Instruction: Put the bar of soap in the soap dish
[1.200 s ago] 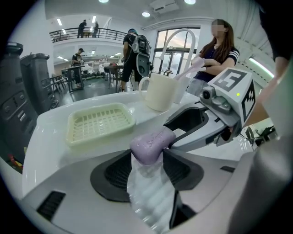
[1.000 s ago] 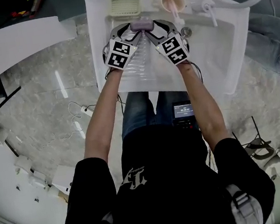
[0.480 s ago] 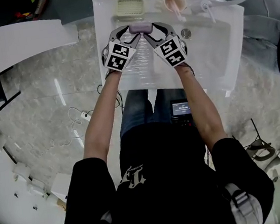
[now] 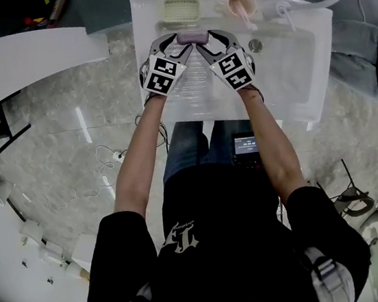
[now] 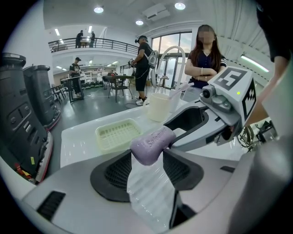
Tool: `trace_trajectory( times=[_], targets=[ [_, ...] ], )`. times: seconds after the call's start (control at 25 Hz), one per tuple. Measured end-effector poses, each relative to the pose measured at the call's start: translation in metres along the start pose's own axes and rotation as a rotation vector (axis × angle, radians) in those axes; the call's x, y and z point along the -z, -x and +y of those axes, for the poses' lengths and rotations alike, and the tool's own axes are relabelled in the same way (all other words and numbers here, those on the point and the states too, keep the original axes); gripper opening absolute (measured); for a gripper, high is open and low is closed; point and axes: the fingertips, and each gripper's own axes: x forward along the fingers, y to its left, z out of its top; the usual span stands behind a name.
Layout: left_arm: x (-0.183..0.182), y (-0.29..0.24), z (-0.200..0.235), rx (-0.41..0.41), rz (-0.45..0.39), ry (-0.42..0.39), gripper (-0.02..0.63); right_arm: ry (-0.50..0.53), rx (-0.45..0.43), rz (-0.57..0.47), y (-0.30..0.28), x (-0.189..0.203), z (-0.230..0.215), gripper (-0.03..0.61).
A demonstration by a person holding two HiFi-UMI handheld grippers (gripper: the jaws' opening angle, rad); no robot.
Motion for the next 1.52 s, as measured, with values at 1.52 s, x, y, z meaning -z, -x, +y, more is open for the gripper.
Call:
trace_trajectory(
  times=[1.52],
  targets=[
    [-0.033, -0.028, 0.091, 0.001, 0.011, -0.031, 0.202, -0.032, 0.099, 0.050, -0.067, -0.052, -0.049, 0.204]
  ],
)
